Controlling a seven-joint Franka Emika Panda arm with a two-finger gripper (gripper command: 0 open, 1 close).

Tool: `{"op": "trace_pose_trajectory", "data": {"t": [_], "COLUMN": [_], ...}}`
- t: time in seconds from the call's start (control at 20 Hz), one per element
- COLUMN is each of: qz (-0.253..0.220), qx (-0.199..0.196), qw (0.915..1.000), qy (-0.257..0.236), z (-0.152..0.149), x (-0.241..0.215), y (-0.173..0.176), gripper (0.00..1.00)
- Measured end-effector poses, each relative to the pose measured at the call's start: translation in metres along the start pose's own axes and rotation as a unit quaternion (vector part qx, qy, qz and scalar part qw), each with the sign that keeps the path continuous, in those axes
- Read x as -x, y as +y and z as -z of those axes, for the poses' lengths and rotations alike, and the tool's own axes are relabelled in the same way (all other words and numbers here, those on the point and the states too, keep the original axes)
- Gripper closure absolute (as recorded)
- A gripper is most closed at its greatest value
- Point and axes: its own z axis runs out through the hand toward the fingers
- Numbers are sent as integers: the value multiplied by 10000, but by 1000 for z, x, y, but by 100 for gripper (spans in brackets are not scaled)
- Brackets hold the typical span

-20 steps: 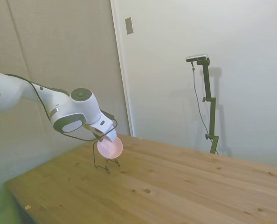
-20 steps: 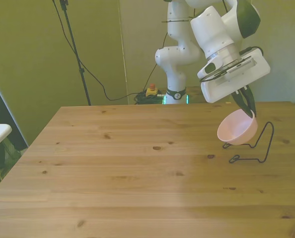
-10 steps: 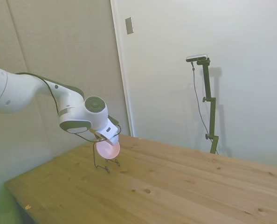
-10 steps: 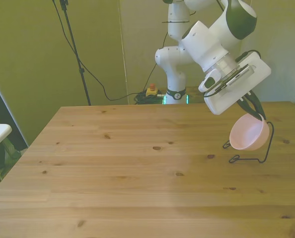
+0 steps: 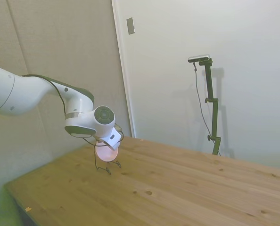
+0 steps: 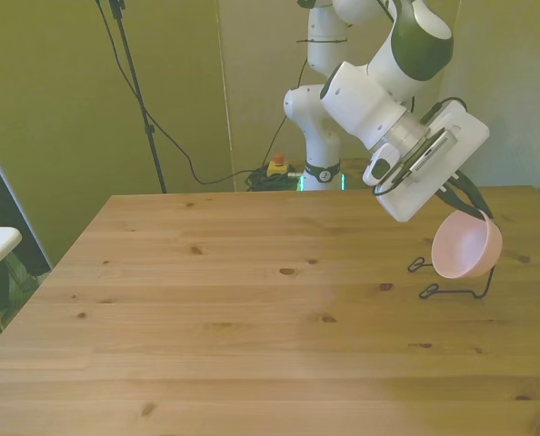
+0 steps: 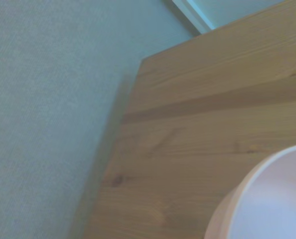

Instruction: Load the bowl

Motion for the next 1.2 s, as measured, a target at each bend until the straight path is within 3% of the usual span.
{"op": "trace_pose_trajectory", "data": {"t": [1.2], "qz": [-171], "qx": [63], "qw": [9997], "qy": [-151], "z": [-12], "x": [-9], "y": [24], "gripper": [100]}}
